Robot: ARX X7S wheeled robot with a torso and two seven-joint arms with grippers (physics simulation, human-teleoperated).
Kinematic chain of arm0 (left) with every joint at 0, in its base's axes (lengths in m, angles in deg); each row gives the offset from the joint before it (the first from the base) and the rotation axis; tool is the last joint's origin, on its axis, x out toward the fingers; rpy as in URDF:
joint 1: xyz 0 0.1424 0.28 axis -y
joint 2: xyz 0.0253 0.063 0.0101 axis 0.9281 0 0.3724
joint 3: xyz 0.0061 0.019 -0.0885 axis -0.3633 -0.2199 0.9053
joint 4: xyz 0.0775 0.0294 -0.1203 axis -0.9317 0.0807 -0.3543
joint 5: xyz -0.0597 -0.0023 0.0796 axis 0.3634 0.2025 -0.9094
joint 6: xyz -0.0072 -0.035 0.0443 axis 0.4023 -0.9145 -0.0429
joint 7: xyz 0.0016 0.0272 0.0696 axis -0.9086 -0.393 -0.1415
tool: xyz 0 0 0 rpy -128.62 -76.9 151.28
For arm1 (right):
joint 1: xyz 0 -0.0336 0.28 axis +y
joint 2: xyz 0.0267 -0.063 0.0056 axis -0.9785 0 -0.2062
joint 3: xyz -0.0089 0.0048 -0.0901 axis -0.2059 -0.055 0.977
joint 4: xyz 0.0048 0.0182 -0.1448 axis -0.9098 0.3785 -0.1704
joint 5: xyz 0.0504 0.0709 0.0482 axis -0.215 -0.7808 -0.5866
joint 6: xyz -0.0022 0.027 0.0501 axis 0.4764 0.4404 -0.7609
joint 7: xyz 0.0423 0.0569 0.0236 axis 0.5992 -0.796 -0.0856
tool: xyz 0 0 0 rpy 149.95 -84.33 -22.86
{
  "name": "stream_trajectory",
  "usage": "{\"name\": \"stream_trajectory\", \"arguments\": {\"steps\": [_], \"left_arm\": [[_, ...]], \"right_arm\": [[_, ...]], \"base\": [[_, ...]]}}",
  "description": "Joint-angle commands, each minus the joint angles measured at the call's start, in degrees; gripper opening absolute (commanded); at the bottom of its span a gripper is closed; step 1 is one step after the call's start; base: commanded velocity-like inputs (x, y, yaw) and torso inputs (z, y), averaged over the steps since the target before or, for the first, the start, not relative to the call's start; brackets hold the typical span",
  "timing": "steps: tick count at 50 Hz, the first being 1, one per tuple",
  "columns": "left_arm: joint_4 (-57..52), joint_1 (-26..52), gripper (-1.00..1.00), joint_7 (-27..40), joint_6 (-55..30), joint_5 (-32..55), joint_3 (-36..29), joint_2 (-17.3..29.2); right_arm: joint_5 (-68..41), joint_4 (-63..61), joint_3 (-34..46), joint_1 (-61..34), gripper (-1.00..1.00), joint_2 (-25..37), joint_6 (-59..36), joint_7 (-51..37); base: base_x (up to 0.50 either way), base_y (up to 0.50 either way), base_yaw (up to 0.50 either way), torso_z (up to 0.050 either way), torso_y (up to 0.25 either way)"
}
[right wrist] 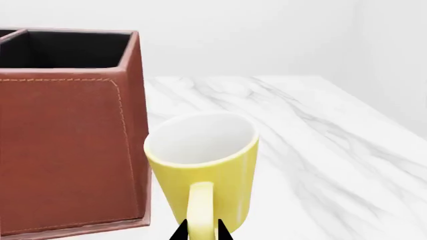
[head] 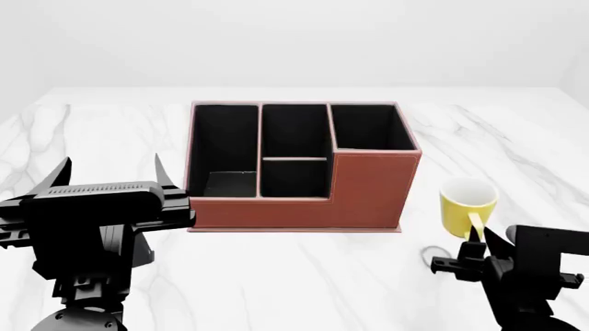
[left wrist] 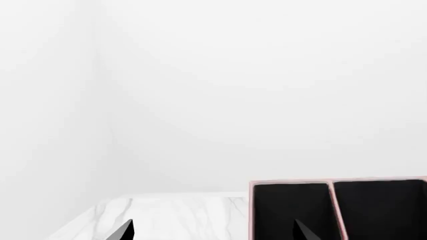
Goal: Pick up the yellow and white mug and place it to the right of the caddy.
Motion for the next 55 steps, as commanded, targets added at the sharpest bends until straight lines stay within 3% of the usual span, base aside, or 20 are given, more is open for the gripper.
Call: {"name": "stream_trajectory", "arguments": {"steps": [1,55], "left_arm": [[0.89,-0.10,1.00,-0.32,0.95,0.13,0.28,-0.06],[0.73,-0.53,1.00,0.93,1.32,1.59,0.63,0.75]], "right_arm": [[4.66,8.22,3.33,-6.34,-1.00,-0.48,2.56,0.40],[14.08,61.83,14.09,-32.16,-1.00,-5.95,27.32,9.11]], "base": [[0.00,0.00,0.00,0.000,0.000],[0.00,0.00,0.00,0.000,0.001]]}}
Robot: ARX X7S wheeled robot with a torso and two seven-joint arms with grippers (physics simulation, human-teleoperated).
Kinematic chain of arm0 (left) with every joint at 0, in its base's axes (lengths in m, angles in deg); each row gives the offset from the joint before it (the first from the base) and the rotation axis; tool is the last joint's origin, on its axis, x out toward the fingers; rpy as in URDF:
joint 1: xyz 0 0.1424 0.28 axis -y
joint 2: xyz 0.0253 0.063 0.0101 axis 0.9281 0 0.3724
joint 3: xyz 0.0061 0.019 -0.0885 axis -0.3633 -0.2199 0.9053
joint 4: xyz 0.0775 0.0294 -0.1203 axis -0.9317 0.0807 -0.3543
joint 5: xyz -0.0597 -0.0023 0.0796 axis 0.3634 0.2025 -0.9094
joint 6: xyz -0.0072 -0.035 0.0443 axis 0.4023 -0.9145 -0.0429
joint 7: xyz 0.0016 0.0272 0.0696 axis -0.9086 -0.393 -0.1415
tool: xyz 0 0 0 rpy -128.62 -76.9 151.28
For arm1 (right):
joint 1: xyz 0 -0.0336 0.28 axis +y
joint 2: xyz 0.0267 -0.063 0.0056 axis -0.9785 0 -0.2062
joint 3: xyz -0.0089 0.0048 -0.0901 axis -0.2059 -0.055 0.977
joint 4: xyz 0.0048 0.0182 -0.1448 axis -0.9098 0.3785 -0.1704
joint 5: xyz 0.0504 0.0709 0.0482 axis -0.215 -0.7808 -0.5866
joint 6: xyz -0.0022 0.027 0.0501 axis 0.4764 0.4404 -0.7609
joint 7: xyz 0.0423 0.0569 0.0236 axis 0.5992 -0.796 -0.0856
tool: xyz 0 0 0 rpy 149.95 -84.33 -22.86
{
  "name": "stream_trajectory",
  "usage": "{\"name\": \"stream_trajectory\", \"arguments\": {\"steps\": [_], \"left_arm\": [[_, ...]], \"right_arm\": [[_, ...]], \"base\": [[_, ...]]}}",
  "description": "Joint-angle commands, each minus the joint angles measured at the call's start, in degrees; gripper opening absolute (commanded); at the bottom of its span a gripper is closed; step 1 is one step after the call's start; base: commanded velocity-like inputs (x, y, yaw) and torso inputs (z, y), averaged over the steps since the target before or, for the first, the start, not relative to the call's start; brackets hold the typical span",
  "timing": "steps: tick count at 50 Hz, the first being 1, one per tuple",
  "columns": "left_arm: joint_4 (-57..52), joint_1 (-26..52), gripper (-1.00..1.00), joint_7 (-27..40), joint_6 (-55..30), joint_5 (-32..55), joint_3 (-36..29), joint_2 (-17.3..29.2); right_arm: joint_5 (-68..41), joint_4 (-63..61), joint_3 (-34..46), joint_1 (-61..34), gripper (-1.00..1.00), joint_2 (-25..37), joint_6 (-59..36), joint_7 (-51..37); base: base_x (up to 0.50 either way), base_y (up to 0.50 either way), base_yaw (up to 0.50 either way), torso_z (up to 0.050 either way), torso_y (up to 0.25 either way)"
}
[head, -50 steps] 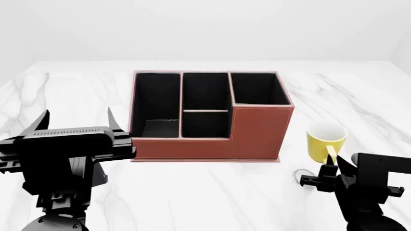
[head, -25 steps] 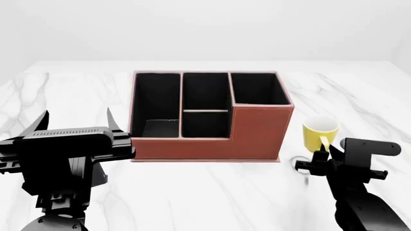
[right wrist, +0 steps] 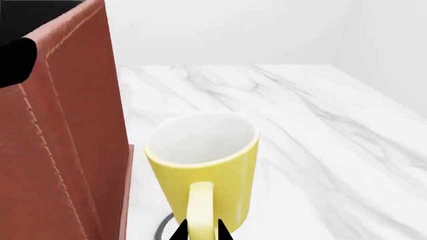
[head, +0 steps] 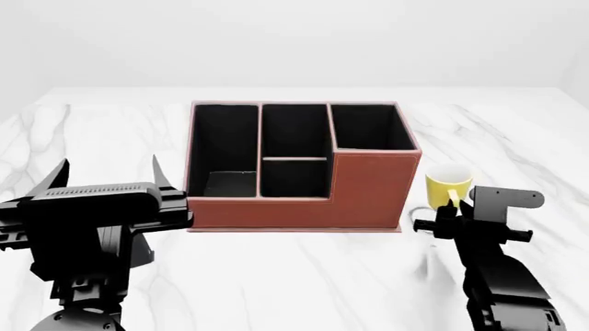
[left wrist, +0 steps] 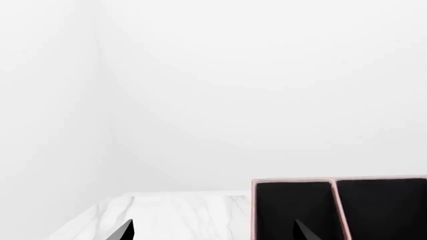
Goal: Pick up the yellow and white mug and place it to the right of the caddy.
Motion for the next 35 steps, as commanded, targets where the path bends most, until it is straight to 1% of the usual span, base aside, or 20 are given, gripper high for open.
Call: {"name": "stream_trajectory", "arguments": {"steps": [1,9,27,35], "left_arm": [[0.43,0.01,1.00,-0.24,0.65,0.12,0.22,-0.16],[0.20,0.22,1.00,-0.06,0.34,0.40,0.23,-0.11],[0.04,0.35,1.00,0.34,0.31,0.96,0.24,0.04],[0.21,0.18,1.00,0.46,0.71,1.21,0.47,0.16]], "right_arm": [[4.12,12.91,2.81,-6.22,-1.00,-1.72,5.36,1.78],[4.27,18.19,3.21,-7.76,-1.00,-2.27,7.30,2.84],[3.85,20.58,2.93,-7.23,-1.00,-2.13,7.14,2.79],[4.00,23.64,3.11,-8.05,-1.00,-2.36,7.75,3.01]], "base": [[0.00,0.00,0.00,0.000,0.000],[0.00,0.00,0.00,0.000,0.001],[0.00,0.00,0.00,0.000,0.001],[0.00,0.00,0.00,0.000,0.000]]}}
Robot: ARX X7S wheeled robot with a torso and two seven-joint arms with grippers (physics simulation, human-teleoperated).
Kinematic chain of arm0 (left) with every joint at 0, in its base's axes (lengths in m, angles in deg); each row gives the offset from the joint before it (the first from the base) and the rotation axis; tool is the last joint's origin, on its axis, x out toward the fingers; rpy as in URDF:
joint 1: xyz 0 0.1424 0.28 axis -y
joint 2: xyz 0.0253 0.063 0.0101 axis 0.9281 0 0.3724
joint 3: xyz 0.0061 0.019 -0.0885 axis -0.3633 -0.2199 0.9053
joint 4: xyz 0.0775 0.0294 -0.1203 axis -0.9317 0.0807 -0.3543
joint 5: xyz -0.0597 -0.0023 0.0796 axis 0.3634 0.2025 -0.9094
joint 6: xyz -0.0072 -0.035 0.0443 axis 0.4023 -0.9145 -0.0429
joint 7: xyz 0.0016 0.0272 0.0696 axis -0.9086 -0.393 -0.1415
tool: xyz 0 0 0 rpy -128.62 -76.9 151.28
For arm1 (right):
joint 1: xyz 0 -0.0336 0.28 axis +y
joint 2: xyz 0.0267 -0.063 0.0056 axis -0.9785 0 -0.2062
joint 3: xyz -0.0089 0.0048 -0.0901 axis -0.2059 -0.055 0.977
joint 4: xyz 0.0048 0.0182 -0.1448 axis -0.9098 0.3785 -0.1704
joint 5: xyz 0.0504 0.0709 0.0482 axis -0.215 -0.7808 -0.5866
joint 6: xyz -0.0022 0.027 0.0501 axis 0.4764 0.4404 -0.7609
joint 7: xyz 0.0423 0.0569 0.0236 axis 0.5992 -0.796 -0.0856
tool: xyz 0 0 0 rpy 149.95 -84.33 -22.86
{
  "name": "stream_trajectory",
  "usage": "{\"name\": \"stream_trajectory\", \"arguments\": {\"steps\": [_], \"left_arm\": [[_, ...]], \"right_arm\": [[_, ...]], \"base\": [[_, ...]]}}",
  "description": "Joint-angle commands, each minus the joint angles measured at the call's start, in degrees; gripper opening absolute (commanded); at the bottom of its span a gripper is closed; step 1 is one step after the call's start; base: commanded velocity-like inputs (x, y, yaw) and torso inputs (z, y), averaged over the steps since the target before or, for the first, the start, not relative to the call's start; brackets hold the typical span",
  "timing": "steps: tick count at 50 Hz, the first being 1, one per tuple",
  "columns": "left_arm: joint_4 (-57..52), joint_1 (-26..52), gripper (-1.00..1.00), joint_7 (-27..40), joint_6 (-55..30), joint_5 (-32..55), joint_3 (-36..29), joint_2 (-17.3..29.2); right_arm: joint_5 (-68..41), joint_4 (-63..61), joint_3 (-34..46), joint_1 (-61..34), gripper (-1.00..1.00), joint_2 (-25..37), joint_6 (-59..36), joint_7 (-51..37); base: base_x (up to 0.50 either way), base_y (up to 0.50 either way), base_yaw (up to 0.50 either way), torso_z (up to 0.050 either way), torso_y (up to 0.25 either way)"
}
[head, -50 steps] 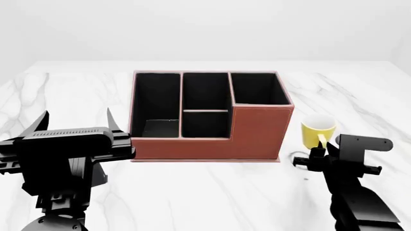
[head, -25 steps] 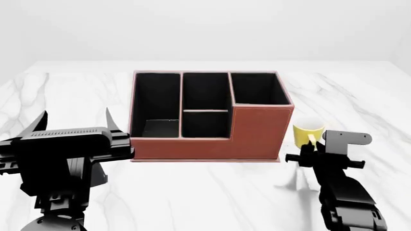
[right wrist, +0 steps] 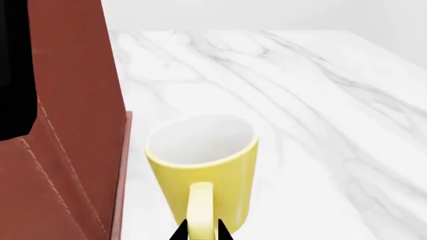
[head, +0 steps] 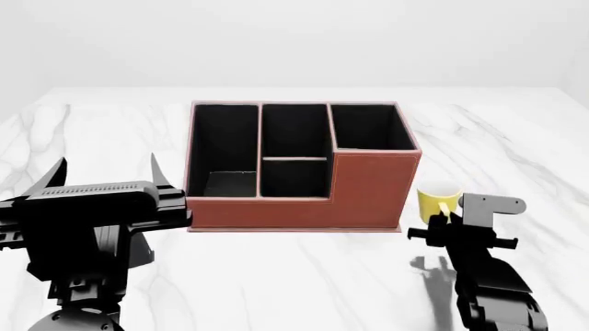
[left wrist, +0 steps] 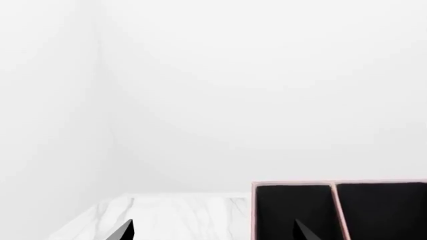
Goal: Pick up the yellow and white mug and place it to the right of the caddy.
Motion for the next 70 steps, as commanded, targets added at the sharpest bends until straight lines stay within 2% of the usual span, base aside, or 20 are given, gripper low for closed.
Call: {"name": "stream_trajectory", "arguments": {"steps": [1,18,19,32,50,70], "left_arm": [[0.78,-0.14,1.00,-0.28,1.06,0.10,0.20,-0.17],[0.56,-0.30,1.00,0.10,1.22,0.63,0.47,0.02],[0.54,-0.31,1.00,0.12,1.22,0.66,0.49,0.04],[0.31,-0.36,1.00,0.44,1.15,1.05,0.58,0.18],[-0.09,-0.42,1.00,0.85,1.08,1.62,0.64,0.37],[-0.96,0.51,1.00,1.44,-0.16,2.21,0.02,0.61]], "right_arm": [[2.80,4.66,1.25,-1.53,-1.00,-0.41,0.56,-0.29],[3.14,9.31,1.75,-2.80,-1.00,-0.79,1.50,0.22],[3.09,8.66,1.74,-2.63,1.00,-0.74,1.03,0.11],[2.22,-2.44,1.19,1.23,1.00,0.40,-4.25,-1.81],[-1.67,-35.71,-2.31,14.57,1.00,4.82,-18.36,-6.94],[-7.32,-67.74,-10.54,30.42,1.00,10.19,-29.60,-12.39]], "base": [[0.00,0.00,0.00,0.000,0.000],[0.00,0.00,0.00,0.000,0.000],[0.00,0.00,0.00,0.000,0.000],[0.00,0.00,0.00,0.000,0.000],[0.00,0.00,0.00,0.000,0.000],[0.00,0.00,0.00,0.000,0.000]]}}
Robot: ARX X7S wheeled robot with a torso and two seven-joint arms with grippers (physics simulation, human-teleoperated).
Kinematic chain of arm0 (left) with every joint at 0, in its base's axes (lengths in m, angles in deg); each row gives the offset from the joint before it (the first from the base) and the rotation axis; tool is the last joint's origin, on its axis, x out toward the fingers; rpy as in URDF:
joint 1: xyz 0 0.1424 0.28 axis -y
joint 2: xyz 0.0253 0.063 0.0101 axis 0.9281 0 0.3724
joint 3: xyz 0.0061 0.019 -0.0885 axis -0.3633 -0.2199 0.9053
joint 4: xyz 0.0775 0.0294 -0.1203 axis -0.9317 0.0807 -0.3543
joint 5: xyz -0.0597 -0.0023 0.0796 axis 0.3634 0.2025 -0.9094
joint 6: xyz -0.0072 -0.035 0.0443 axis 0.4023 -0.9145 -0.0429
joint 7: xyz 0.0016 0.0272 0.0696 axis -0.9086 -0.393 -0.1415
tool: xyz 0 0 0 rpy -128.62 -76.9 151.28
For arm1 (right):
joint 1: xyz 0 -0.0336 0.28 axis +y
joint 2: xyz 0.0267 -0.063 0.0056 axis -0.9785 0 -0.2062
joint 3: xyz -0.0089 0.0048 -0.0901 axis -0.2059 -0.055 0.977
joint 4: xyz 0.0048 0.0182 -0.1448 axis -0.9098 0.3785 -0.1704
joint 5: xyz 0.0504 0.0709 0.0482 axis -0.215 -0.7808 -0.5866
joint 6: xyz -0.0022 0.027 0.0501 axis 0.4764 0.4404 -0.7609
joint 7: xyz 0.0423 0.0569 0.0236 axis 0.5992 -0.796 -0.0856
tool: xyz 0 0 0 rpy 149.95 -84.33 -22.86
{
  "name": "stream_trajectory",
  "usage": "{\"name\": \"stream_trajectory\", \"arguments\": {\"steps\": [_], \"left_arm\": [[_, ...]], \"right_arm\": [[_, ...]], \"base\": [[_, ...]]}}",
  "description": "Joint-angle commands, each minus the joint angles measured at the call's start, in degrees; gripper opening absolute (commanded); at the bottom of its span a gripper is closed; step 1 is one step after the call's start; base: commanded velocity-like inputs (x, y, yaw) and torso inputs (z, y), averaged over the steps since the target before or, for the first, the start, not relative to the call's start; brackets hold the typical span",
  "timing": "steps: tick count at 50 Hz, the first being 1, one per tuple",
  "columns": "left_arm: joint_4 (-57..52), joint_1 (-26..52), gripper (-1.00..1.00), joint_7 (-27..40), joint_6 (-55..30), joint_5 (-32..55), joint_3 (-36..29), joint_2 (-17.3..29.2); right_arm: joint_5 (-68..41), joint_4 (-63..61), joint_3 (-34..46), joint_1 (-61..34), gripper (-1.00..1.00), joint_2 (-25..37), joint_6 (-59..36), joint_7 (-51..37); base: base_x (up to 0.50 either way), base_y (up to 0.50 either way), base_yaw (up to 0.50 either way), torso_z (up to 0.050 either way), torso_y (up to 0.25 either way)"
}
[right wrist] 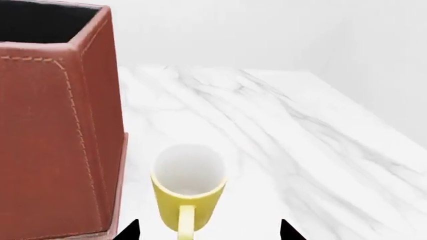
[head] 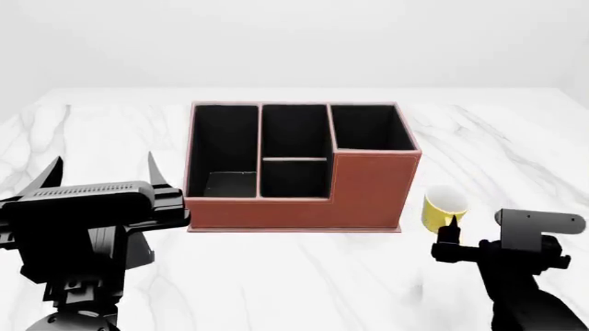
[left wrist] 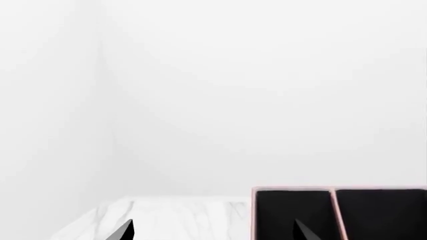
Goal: Pick up the yellow and white mug and place it to the right of the caddy.
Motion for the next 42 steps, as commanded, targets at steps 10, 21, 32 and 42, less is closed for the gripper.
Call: {"name": "stream_trajectory", "arguments": {"steps": [10,21,32,42], "left_arm": [[-0.08,0.70,1.00,0.09,-0.20,0.32,-0.54,-0.03],[-1.45,0.57,1.00,0.45,-0.91,0.78,-0.18,0.19],[-3.19,0.31,1.00,0.92,-1.50,1.16,0.03,0.56],[-3.44,-0.65,1.00,0.74,-0.43,1.97,1.01,0.75]], "right_arm": [[-6.37,-32.65,-9.63,10.08,1.00,5.84,-17.05,-6.49],[-14.87,-48.32,-20.05,11.65,1.00,7.77,-27.98,-8.60],[-23.96,-56.88,-30.56,12.98,1.00,8.84,-33.40,-10.81],[-40.27,-57.01,-34.13,27.12,1.00,22.33,-16.07,-27.74]], "base": [[0.00,0.00,0.00,0.000,0.000],[0.00,0.00,0.00,0.000,0.000],[0.00,0.00,0.00,0.000,0.000],[0.00,0.00,0.00,0.000,0.000]]}}
